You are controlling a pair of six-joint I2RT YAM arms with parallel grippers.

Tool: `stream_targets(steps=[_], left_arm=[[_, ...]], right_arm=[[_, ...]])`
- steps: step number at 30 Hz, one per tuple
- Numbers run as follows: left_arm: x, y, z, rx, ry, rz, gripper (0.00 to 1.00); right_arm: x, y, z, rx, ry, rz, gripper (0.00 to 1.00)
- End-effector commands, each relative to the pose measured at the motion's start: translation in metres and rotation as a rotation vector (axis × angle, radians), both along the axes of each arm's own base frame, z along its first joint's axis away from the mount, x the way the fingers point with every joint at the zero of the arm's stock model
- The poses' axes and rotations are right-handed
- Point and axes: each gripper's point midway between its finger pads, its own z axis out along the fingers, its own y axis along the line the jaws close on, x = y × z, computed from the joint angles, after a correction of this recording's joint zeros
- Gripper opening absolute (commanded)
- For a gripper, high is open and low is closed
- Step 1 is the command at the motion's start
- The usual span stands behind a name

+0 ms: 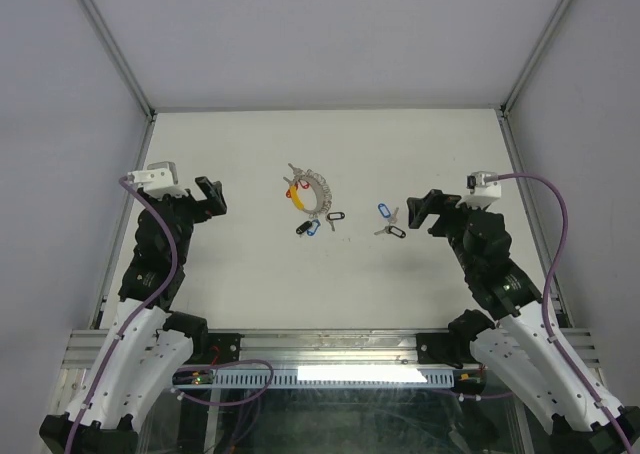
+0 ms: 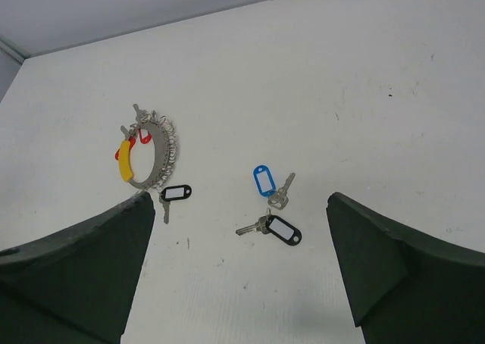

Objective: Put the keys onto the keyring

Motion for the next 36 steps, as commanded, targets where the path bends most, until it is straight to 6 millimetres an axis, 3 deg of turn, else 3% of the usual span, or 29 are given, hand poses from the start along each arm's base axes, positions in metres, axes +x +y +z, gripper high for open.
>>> stream_targets(steps=[1, 10, 17, 23, 30, 36], left_arm=[[0.001, -0.001, 0.019, -0.03, -0.064, -0.006, 0.99], [0.005, -0.001, 0.014, -0.025, -0.042, -0.006, 0.99], [0.028, -0.006, -0.024, -0.009, 0.165, 0.012, 0.99], [0.035, -0.018, -0.036, -0.009, 0.216, -0.053, 0.99], [0.036, -0.022, -0.045, -0.007, 0.242, -0.073, 0.99], [0.036, -0.026, -0.048, -0.002, 0.259, -0.105, 0.94]], right_arm=[[0.004, 0.004, 0.02, 0.043, -0.064, 0.006, 0.99], [0.007, 0.001, 0.007, 0.042, -0.01, -0.028, 0.99], [0.019, 0.01, -0.01, 0.004, 0.117, -0.028, 0.99], [0.035, 0.047, -0.031, -0.035, 0.262, 0.119, 0.95], [0.068, 0.109, -0.054, -0.053, 0.428, 0.347, 0.83], [0.108, 0.157, -0.104, -0.058, 0.59, 0.46, 0.76]])
